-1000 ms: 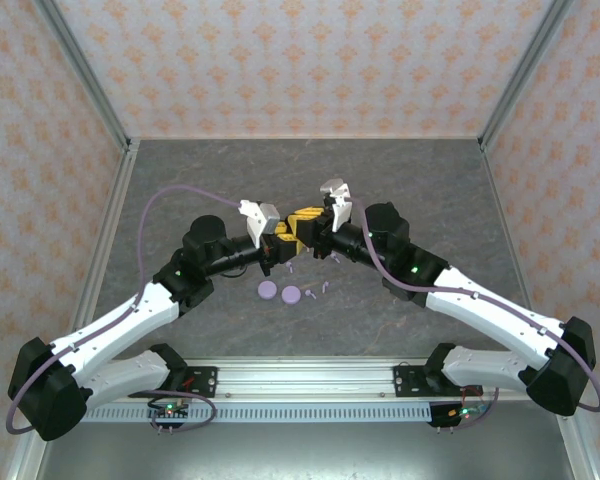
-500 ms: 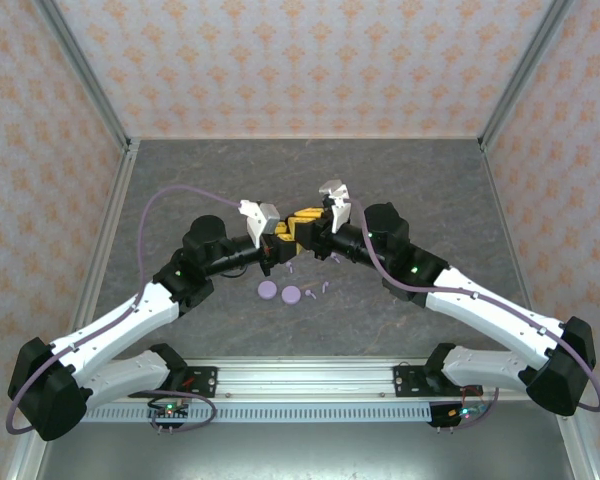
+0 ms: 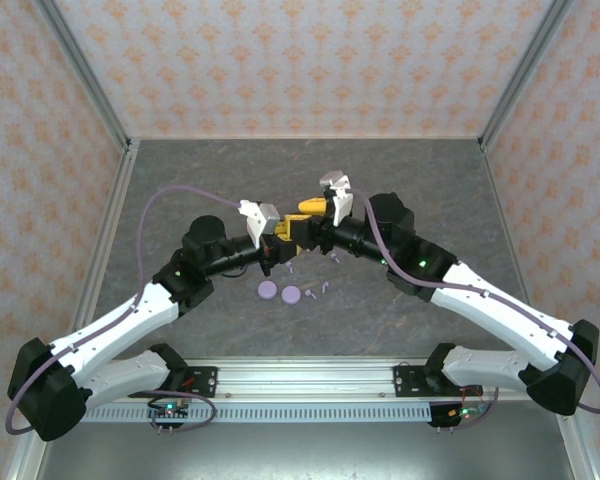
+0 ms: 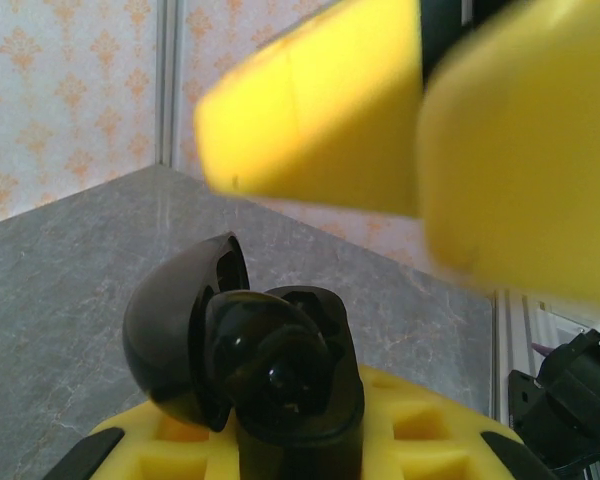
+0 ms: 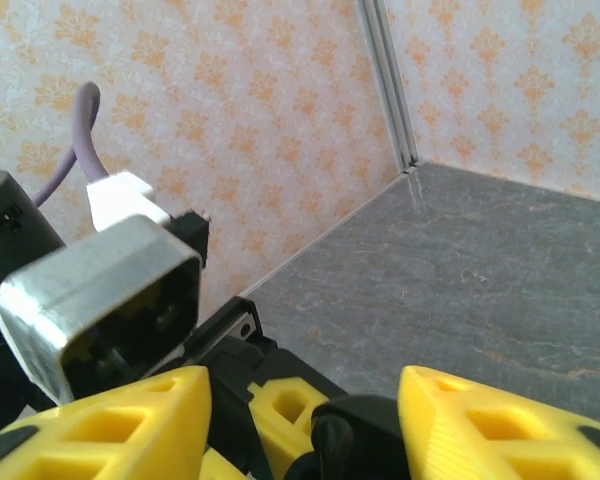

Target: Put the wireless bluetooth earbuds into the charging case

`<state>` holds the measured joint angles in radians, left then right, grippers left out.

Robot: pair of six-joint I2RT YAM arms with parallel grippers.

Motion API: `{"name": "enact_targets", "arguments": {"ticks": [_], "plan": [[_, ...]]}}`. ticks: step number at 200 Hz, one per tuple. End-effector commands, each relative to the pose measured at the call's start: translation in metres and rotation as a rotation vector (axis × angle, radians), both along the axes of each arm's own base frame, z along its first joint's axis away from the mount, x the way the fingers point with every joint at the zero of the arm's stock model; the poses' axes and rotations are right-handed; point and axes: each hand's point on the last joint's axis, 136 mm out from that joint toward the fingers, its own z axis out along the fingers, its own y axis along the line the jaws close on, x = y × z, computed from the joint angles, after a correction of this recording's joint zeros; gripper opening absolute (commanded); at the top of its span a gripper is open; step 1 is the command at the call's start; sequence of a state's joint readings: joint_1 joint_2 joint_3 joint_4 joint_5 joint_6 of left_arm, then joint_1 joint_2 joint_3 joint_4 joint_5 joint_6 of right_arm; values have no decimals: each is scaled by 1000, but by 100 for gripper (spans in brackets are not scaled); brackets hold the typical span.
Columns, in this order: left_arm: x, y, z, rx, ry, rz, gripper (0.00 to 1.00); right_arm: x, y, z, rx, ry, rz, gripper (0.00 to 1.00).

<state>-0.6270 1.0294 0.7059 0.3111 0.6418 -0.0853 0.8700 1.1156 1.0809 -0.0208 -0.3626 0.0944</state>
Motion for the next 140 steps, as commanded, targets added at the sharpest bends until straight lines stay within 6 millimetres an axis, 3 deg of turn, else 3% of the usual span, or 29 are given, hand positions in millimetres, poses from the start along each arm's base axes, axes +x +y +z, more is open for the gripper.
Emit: {"name": "enact_targets", "arguments": {"ticks": [1,58,103,140], "plan": [[-5,1,26,-48,-88,-7,0,0,-5,17,4,-3,-21,58],[-7,3,23,-5,-111,-4,0,-1,-18,10,-96,56,-43,56],[-8,9,9,145,-162,7,0,8,-43,-3,-155,116,-109,63],[-8,13,8,193,-214,17,0,8,-43,-10,-165,140,-102,66]]}}
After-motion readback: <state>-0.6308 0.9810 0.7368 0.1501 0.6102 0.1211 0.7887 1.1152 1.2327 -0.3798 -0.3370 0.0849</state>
